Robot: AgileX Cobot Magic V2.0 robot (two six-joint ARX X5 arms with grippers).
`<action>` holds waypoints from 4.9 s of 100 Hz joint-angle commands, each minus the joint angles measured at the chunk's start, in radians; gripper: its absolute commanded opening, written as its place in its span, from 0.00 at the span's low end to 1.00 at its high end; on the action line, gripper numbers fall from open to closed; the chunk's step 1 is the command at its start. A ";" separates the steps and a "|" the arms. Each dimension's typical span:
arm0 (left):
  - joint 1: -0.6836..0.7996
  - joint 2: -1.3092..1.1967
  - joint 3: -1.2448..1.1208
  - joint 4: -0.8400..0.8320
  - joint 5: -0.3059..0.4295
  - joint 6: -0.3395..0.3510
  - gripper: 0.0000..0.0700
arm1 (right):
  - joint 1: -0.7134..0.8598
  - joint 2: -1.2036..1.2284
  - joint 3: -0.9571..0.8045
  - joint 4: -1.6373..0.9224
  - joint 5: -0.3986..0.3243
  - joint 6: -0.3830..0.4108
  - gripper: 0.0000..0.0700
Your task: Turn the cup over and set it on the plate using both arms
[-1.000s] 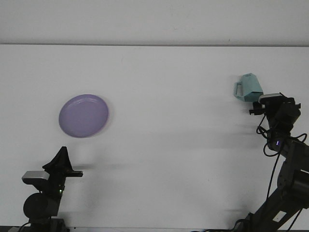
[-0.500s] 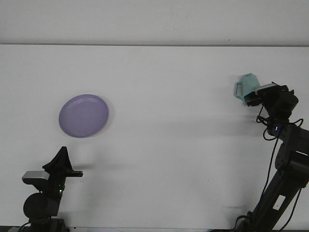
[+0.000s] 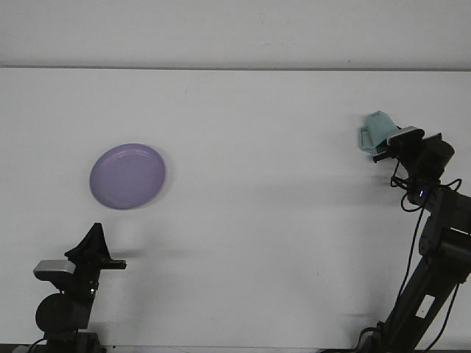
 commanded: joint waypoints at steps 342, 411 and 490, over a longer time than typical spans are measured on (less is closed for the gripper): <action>-0.080 0.649 0.632 -0.372 0.468 -0.076 0.02 | 0.792 -1.377 -0.325 -1.159 0.481 0.480 0.59; -0.578 1.414 1.256 -0.933 0.423 -0.009 0.84 | 0.759 -1.899 -0.798 -0.919 0.657 0.512 0.59; -0.812 1.842 1.511 -1.014 0.256 0.003 0.80 | 0.759 -1.899 -0.798 -0.903 0.657 0.513 0.59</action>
